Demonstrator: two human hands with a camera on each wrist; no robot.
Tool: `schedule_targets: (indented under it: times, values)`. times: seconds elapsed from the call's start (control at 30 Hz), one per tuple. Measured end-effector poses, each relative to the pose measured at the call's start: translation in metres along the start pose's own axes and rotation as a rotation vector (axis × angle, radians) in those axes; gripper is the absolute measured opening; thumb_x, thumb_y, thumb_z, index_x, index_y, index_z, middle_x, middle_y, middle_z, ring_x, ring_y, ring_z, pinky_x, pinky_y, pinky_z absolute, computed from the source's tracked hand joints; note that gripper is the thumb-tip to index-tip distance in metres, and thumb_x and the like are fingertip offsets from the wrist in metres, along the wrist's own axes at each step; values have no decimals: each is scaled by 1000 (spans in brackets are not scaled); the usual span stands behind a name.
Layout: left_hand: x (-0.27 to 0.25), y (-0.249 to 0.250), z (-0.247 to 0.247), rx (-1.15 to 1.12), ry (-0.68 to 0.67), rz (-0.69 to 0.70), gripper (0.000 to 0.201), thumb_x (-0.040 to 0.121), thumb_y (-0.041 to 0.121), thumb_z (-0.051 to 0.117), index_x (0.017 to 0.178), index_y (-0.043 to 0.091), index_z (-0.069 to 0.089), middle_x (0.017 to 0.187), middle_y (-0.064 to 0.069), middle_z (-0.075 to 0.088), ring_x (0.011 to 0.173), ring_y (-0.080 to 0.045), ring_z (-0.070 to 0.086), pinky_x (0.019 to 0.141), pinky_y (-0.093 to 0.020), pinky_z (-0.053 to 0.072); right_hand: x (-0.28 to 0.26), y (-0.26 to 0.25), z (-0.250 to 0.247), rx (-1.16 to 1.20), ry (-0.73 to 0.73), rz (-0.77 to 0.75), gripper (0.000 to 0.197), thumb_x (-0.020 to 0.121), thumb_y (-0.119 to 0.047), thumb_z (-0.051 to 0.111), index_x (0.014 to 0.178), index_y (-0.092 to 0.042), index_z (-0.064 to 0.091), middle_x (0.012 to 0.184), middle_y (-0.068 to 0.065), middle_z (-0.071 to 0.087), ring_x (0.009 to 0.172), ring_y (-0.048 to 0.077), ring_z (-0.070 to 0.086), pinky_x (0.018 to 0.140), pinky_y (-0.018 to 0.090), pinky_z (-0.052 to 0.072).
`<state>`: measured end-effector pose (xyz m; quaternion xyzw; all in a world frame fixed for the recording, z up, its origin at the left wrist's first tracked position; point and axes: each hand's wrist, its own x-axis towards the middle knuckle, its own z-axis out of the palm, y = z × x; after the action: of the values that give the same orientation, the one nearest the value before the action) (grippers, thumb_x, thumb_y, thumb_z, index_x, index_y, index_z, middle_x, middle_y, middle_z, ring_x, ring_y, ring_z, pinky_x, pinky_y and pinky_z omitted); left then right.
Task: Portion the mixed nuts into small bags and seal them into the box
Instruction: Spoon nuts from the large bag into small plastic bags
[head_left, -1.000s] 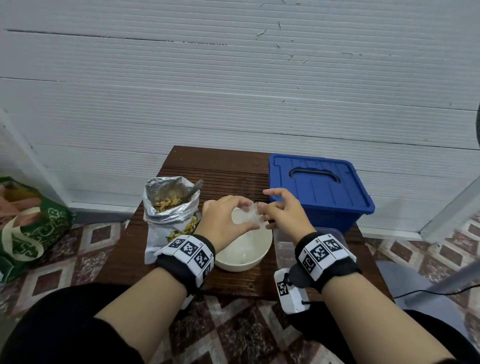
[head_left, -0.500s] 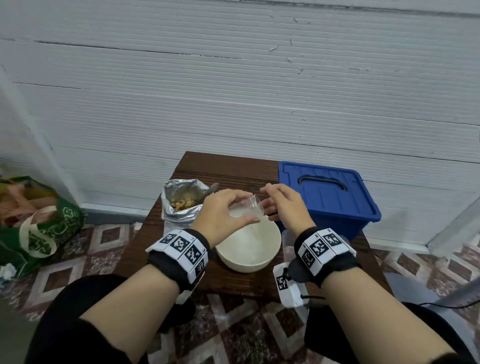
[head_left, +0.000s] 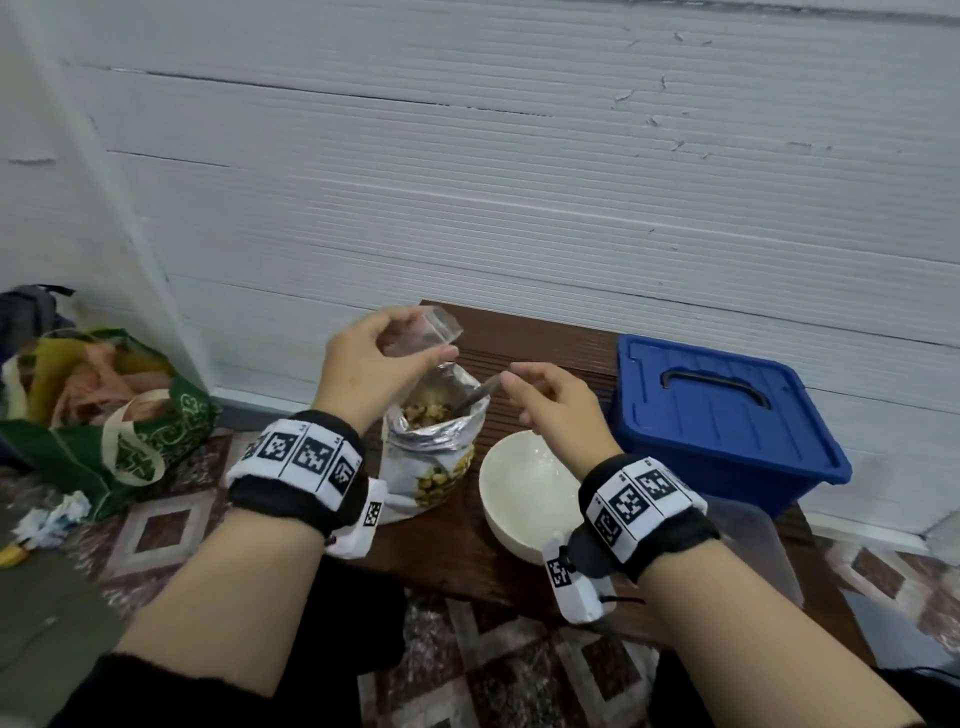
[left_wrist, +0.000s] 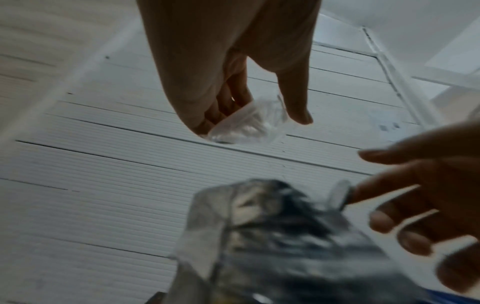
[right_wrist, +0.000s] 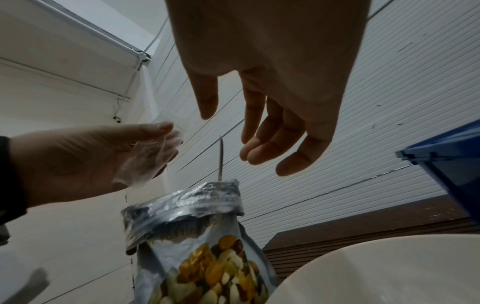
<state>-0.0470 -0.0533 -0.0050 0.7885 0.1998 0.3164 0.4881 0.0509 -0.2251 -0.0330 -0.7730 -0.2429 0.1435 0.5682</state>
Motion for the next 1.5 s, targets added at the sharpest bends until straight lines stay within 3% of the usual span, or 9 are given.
schedule_targets:
  times: [0.1,0.27,0.4,0.73,0.87,1.0,1.2,1.37,1.5]
  values:
    - [13,-11,-5,-33,-38,-52,46,59,30,88,99,33,64,100,8,68,97,-8,63,86,-21,50,9,-5,11,-111,20,-64,35,87,-36,66,117,-19,62,78,-6,58,72,2,55,62,3,40]
    - [20,-23,-3,-61,-111,-102,49,55,34,86,99,35,64,100,10,67,94,-4,63,84,-19,52,22,-7,26,-231,7,-143,24,89,-30,66,106,-15,73,91,-4,71,83,4,61,75,13,44]
    - [21,-25,-2,-9,-180,-124,58,59,34,85,113,25,66,105,9,68,97,-6,63,82,-21,52,26,-5,33,-355,-26,-200,21,93,-27,60,99,-14,75,87,-3,72,78,4,60,67,2,38]
    - [14,-27,-20,45,-207,-174,42,59,28,88,90,40,62,94,14,69,92,-3,65,82,-20,52,30,-9,42,-605,34,-498,36,99,-34,45,87,-13,71,79,3,68,80,24,60,79,44,47]
    - [10,-26,-19,13,-221,-189,44,58,27,89,94,34,65,93,10,72,91,-5,67,84,-24,53,29,3,56,-546,-18,-404,32,98,-30,49,83,-11,70,74,4,68,76,24,62,78,44,49]
    - [8,-25,-18,52,-238,-170,43,58,29,89,95,34,66,92,10,73,90,-4,68,85,-24,54,26,3,55,-358,143,-242,33,98,-30,50,82,-9,70,70,3,69,71,19,64,72,29,47]
    - [8,-26,-25,147,-169,-139,47,61,34,87,104,34,67,94,19,67,89,7,60,77,-9,44,32,-7,41,-241,269,-39,35,101,-32,43,80,-16,66,69,-2,66,67,7,58,71,24,40]
    - [8,-26,-34,264,-223,-143,47,61,37,86,103,37,65,93,25,62,91,13,52,74,-8,36,40,-16,26,-230,329,14,36,102,-31,40,83,-15,66,63,-8,61,63,-4,51,58,3,33]
    - [8,-27,-38,305,-280,-149,46,63,37,85,104,38,64,96,25,61,92,12,50,72,-6,31,44,-22,14,-186,370,7,35,102,-31,39,83,-15,65,61,-6,61,60,1,52,63,21,38]
